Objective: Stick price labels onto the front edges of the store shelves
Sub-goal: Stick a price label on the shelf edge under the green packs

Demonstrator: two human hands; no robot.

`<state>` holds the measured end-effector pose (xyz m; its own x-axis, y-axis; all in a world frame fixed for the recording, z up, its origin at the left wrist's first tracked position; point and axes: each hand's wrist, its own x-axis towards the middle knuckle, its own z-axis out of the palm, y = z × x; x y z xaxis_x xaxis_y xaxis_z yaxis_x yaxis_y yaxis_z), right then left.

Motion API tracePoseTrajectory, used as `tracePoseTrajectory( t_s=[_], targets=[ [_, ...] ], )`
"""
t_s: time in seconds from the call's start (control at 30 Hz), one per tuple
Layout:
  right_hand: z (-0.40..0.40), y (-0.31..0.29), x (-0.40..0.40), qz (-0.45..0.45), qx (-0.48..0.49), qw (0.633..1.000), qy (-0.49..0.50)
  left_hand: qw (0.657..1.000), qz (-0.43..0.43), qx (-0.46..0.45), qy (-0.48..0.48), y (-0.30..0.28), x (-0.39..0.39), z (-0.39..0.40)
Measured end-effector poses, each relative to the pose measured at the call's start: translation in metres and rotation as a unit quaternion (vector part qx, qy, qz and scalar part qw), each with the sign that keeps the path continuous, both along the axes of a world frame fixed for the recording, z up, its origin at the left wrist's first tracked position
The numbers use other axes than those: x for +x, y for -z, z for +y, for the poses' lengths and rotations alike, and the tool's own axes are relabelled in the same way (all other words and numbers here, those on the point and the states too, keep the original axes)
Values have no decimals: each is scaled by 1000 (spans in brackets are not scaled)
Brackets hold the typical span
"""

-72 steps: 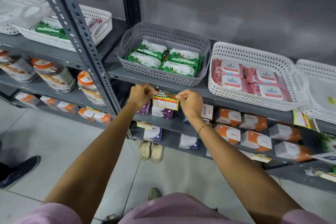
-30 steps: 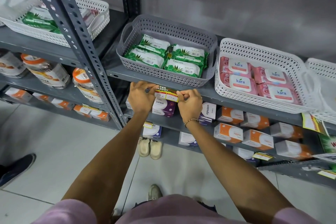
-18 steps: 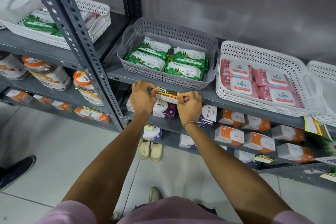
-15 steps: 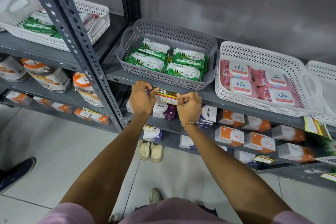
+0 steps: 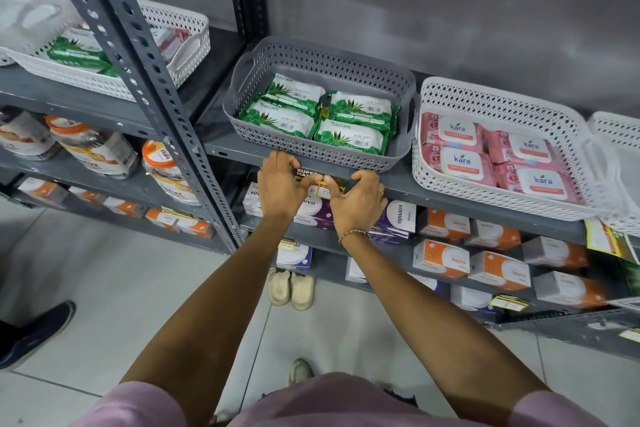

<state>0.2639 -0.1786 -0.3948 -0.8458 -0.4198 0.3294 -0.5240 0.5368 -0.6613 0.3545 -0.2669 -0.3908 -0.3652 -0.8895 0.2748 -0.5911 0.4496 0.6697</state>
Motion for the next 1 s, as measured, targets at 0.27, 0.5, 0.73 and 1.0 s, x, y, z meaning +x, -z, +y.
tracePoseTrajectory(
  t_s=[0.27,0.5,0.73,1.0],
  targets=[
    [5,0,-8,-42,-43,997,-53,997,37,56,36,-3,11,-13],
    [15,-8,-15,-88,-43,990,-106,994,59,82,44,-8,12,-6],
    [74,-27,-44,-97,-60,979,-168,988,67,-4,141,-27,-32,62],
    [214,-46,-130,-43,-126,991,-19,932,115,0,345,-52,-142,203]
  ],
)
